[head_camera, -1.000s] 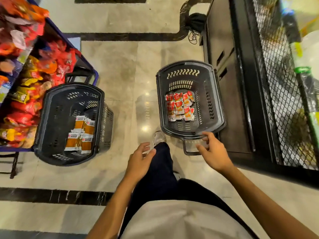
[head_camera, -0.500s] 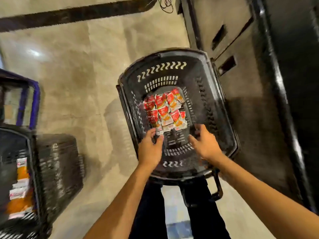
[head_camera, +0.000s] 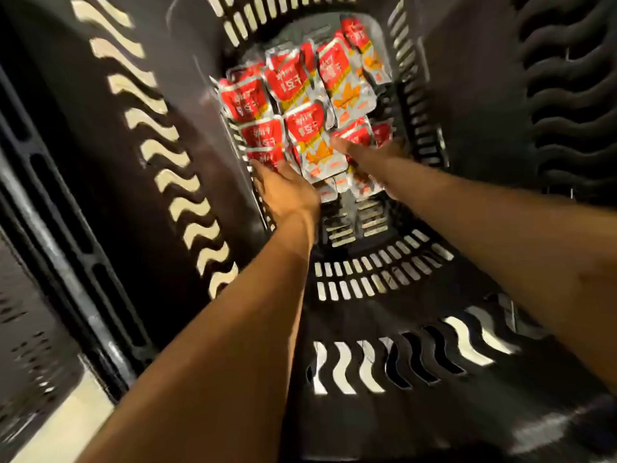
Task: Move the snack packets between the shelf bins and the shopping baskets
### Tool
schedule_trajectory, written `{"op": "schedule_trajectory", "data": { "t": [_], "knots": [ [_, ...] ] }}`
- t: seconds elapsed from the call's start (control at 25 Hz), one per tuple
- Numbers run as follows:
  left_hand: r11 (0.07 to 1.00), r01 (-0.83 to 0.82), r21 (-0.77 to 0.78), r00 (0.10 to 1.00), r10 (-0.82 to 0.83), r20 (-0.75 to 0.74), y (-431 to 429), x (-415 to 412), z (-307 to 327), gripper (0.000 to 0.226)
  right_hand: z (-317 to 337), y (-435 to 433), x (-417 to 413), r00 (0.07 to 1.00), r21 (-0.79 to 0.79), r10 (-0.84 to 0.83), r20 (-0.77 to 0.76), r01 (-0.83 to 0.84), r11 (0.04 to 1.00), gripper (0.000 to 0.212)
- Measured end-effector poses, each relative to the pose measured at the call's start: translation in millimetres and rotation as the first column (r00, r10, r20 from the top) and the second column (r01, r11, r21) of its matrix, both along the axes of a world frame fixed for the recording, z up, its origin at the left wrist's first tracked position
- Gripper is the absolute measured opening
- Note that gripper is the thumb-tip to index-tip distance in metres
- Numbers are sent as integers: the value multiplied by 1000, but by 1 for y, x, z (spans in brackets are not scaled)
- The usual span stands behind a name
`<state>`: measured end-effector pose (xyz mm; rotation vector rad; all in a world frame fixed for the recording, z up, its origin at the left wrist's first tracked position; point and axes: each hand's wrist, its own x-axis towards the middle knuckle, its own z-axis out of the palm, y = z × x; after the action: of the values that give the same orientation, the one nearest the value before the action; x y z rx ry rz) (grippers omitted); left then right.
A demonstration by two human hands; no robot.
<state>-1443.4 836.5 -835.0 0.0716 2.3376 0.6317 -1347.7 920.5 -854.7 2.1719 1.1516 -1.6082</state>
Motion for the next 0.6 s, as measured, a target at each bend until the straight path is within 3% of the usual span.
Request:
{"op": "schedule_trajectory", "data": {
  "t": [0.08,0.16,0.24,0.32,0.44,0.6],
  "knots": [
    [995,-81,49,996,82,-18,2,8,-12,53,-21,-7,-7,998,10,-45,37,45,999,126],
    [984,-169,64,985,170,-19,7,12,-16,53,-33,-13,-11,992,49,-121,-19,122,991,122],
    [981,-181,73,982,184,-40,8,13,-19,53,-36,-14,-14,976,83,-191,-105,200,976,101],
    [985,-144,97,988,149,-48,3,14,-23,52,-32,-13,-16,963,110,-230,-142,247,963,103],
    [986,-140,88,990,139,15,0,13,-25,58,-25,-6,-15,990,127,-99,-104,112,986,111],
    [995,-95,3,995,95,18,0,9,-31,75,-19,8,-13,992,120,64,-108,-51,991,103]
  ]
}}
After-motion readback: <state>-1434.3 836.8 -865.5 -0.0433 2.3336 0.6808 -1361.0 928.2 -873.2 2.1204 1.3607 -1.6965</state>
